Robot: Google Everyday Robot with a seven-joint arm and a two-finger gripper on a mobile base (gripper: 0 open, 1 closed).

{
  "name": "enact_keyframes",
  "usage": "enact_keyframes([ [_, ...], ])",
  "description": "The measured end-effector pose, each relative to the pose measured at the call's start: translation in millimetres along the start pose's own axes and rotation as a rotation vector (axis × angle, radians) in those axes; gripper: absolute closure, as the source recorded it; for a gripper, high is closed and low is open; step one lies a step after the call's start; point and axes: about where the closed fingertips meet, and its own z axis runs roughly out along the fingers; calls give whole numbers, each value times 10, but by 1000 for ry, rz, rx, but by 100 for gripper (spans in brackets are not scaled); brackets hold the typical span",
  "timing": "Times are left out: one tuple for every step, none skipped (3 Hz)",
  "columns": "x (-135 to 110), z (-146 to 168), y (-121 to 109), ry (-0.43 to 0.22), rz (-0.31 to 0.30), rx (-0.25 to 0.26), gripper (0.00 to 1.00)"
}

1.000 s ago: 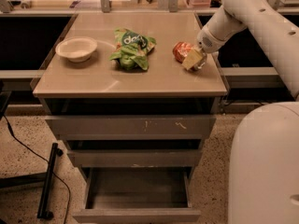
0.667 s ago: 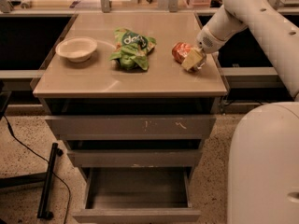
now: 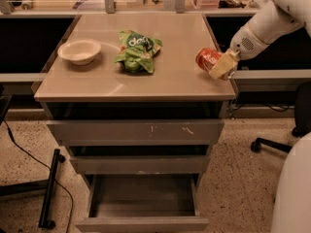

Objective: Place coke can into bottom drawer

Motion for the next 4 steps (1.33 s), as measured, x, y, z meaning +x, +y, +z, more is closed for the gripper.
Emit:
enact_keyframes([
  [215, -158, 231, -20, 20, -64, 100],
  [214, -156, 230, -20, 20, -64, 100],
  [285, -84, 358, -26, 13, -91, 100],
  [464, -142, 719, -97, 19, -115, 100],
])
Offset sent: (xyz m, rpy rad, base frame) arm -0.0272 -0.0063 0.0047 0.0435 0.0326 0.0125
